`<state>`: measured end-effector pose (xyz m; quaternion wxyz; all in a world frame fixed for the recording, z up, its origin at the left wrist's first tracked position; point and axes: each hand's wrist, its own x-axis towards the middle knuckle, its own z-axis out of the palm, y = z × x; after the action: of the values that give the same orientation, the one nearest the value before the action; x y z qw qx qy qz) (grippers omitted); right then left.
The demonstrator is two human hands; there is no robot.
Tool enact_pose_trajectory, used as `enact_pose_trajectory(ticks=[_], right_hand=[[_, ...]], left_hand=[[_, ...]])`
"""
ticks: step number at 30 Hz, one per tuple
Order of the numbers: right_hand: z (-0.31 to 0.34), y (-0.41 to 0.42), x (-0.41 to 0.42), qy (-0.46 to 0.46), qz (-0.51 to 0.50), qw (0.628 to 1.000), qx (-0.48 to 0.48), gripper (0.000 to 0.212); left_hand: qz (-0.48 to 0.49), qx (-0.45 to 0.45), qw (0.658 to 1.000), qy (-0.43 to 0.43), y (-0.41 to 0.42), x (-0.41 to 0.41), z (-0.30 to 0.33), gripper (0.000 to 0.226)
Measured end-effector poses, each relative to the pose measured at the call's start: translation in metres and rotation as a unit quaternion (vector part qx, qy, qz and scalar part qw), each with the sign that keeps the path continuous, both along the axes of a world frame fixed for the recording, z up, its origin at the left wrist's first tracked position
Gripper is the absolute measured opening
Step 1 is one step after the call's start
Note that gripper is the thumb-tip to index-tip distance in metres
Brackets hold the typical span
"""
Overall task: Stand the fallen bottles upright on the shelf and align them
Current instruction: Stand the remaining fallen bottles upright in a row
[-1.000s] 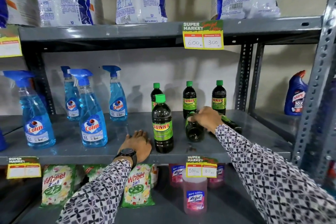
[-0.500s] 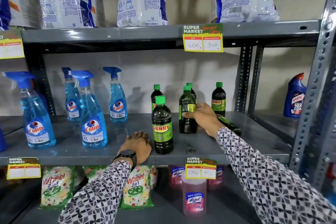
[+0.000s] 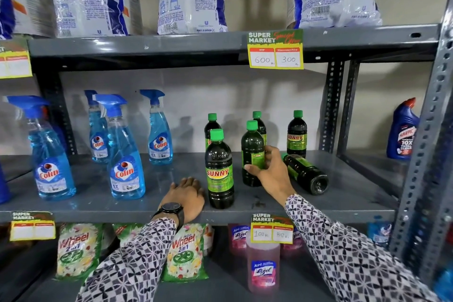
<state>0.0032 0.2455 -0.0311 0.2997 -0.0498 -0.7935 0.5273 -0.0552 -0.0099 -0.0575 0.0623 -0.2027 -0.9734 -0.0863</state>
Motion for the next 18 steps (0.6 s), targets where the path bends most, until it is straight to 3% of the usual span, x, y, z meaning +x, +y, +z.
enact_pose_trajectory(ticks=[5,13,18], right_hand=[[-0.006,0.010,-0.009,-0.025,0.064,0.997,-0.042,0.087],[-0.001,0.002,-0.005,-0.042,-0.037,0.997,0.058,0.099],[0.002,0.001,0.002,-0.027,-0.014,0.998,0.046,0.081]], left_hand=[[0.000,0.002,1.000,0.002,-0.001,-0.001,-0.001,0.058],[0.000,-0.002,1.000,0.002,0.001,0.004,0.003,0.056],[0.000,-0.005,1.000,0.008,0.000,0.001,0.001,0.056]])
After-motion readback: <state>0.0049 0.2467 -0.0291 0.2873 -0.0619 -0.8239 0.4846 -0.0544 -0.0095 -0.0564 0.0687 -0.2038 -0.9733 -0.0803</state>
